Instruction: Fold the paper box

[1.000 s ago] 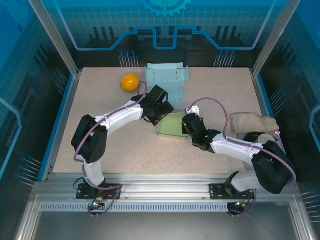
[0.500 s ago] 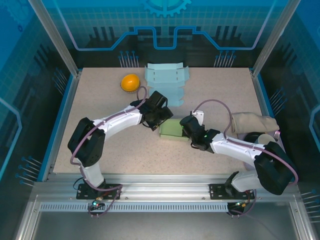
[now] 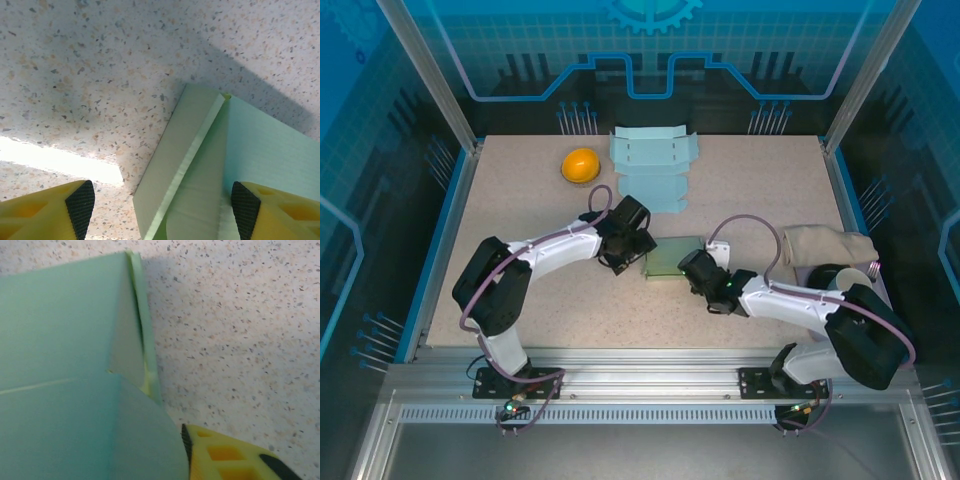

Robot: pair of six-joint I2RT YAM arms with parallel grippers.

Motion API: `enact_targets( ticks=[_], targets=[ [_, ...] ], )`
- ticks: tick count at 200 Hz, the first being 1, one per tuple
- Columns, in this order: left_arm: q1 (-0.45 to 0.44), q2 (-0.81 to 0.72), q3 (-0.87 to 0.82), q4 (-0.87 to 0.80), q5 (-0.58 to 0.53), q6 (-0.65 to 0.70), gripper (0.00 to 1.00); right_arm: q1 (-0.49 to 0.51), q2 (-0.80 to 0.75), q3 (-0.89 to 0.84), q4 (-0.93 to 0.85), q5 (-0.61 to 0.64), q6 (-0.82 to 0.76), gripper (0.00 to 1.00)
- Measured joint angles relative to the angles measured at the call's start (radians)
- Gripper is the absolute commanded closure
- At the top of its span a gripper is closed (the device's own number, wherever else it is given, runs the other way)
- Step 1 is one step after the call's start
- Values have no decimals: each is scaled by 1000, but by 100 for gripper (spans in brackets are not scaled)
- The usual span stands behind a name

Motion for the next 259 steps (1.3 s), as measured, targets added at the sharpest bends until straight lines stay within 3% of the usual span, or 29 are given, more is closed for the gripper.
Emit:
enact_targets(
  ticks=[52,112,164,207,259],
  targets=[
    [-10,0,-5,0,-10,0,24,26,-59,-5,-102,-34,-13,54],
    [-13,0,-5,-11,-28,1,24,77,-272,-1,-330,-55,-46,47],
    [-13,0,-3,-27,-35,5,23,16,-373,119,-430,-99,-242,32],
    [-14,0,11,-43,-43,9,24,-194,-181,283,-396,-282,-446,29],
    [-14,6,24,-56,-50,24,24,-221,149,438,-346,-389,-581,29]
  ],
)
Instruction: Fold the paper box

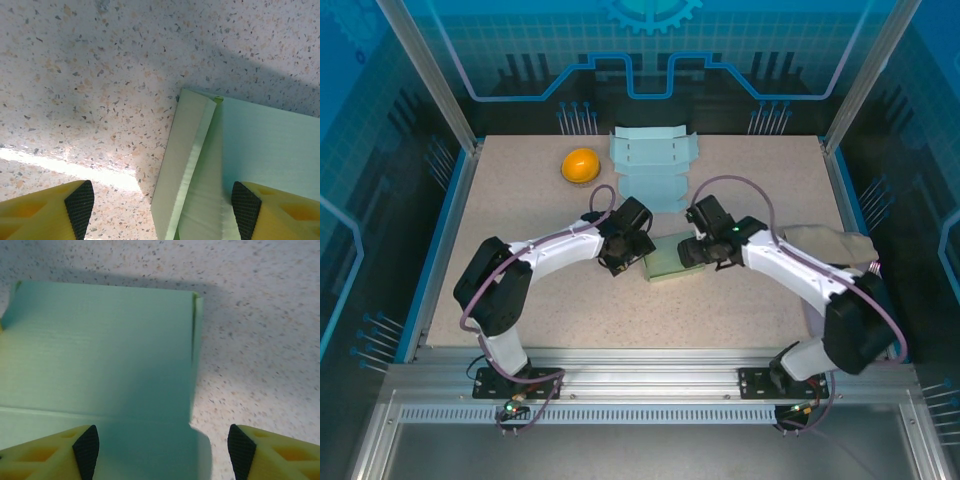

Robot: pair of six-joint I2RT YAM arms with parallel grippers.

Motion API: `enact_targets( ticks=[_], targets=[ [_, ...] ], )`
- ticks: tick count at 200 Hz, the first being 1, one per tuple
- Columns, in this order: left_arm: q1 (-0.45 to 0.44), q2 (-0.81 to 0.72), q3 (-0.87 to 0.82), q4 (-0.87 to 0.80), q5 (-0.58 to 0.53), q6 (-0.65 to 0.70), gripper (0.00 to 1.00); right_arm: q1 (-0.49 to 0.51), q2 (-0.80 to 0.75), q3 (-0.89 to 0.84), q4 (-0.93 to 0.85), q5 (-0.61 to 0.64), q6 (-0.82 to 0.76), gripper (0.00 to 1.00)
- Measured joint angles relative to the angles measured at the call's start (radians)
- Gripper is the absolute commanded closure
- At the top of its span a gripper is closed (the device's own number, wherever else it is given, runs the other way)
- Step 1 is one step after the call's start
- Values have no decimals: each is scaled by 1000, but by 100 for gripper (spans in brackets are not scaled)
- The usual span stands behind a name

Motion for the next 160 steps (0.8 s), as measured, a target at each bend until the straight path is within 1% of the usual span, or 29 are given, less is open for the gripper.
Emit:
enact_targets(
  ticks=[35,74,103,130,152,160],
  targets=[
    [0,11,6,0,0,5,23,0,90,-2,29,-21,-10,30],
    [0,54,31,0,-1,35,23,0,110,-92,115,-26,24,30],
    [-1,61,39,5,-5,86,22,1,127,-96,171,-28,40,30],
    [-4,61,39,7,-13,133,17,2,129,-96,191,-29,54,30],
    [-6,62,42,3,-19,151,8,6,113,-107,196,-35,69,30],
    [-6,64,46,0,-19,150,7,8,105,-114,195,-42,75,31]
  ],
)
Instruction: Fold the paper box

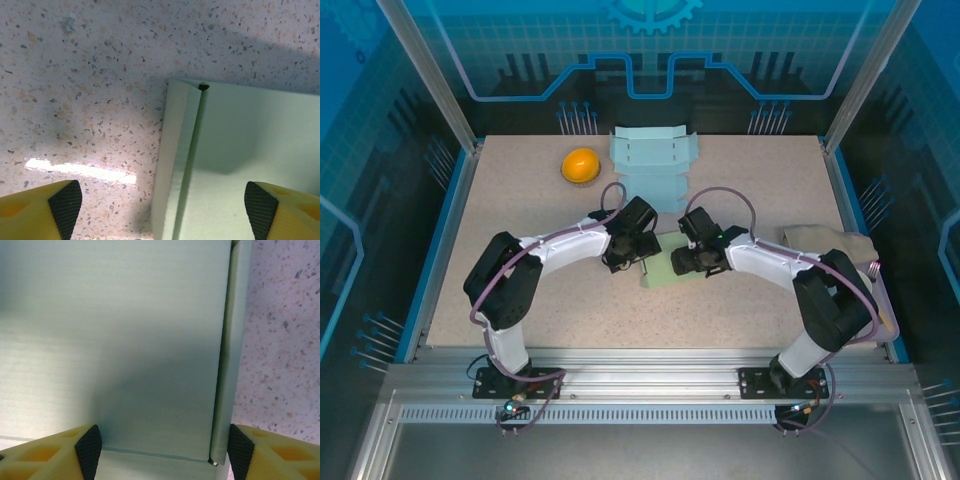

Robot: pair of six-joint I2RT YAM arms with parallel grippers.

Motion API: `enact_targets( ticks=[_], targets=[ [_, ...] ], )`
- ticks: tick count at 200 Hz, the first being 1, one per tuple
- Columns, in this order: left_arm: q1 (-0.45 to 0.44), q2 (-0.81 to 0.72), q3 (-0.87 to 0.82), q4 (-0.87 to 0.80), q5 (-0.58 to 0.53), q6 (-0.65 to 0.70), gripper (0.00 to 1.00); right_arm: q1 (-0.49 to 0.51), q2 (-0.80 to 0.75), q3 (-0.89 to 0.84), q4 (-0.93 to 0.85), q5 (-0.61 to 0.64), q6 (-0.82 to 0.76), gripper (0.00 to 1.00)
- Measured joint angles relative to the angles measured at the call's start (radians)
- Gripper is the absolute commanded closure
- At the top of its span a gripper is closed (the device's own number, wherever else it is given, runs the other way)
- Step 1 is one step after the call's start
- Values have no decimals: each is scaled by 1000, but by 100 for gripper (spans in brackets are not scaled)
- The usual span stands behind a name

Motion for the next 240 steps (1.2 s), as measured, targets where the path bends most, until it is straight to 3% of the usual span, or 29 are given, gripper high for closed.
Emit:
enact_targets(
  ticks=[86,160,240],
  targets=[
    [-1,61,43,6,53,-120,4,67,-14,-33,35,-58,101,31],
    [-13,56,21,-34,113,-239,1,111,-86,-125,80,-27,275,32],
    [-30,-92,-95,5,140,-276,1,172,-94,-144,106,34,440,32]
  ],
)
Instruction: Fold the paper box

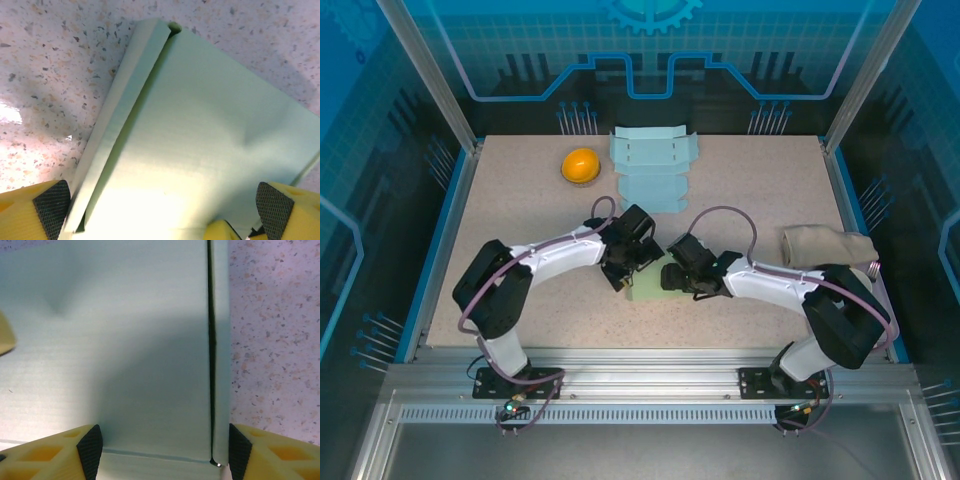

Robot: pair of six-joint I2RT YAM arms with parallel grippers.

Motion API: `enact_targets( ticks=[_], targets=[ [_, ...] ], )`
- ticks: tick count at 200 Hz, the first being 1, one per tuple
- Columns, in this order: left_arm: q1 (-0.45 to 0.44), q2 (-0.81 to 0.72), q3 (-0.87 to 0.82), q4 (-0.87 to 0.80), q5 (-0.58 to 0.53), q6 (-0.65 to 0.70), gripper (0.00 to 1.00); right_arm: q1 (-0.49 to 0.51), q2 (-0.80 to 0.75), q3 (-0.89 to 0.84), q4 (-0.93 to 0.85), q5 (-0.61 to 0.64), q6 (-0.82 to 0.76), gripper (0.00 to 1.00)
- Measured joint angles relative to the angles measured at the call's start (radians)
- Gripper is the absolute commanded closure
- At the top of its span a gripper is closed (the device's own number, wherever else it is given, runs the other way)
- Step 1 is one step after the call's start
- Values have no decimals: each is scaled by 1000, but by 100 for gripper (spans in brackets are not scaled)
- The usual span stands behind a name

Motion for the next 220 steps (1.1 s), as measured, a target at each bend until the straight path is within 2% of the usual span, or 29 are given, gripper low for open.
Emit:
enact_targets(
  ticks=[57,111,220],
  targets=[
    [-3,-15,-33,17,0,-3,1,5,0,0,0,13,19,32],
    [-51,5,-33,18,0,-34,2,11,0,-3,-7,23,30,32],
    [-55,30,-33,17,-20,-39,7,13,-52,-22,-27,41,25,31]
  ],
)
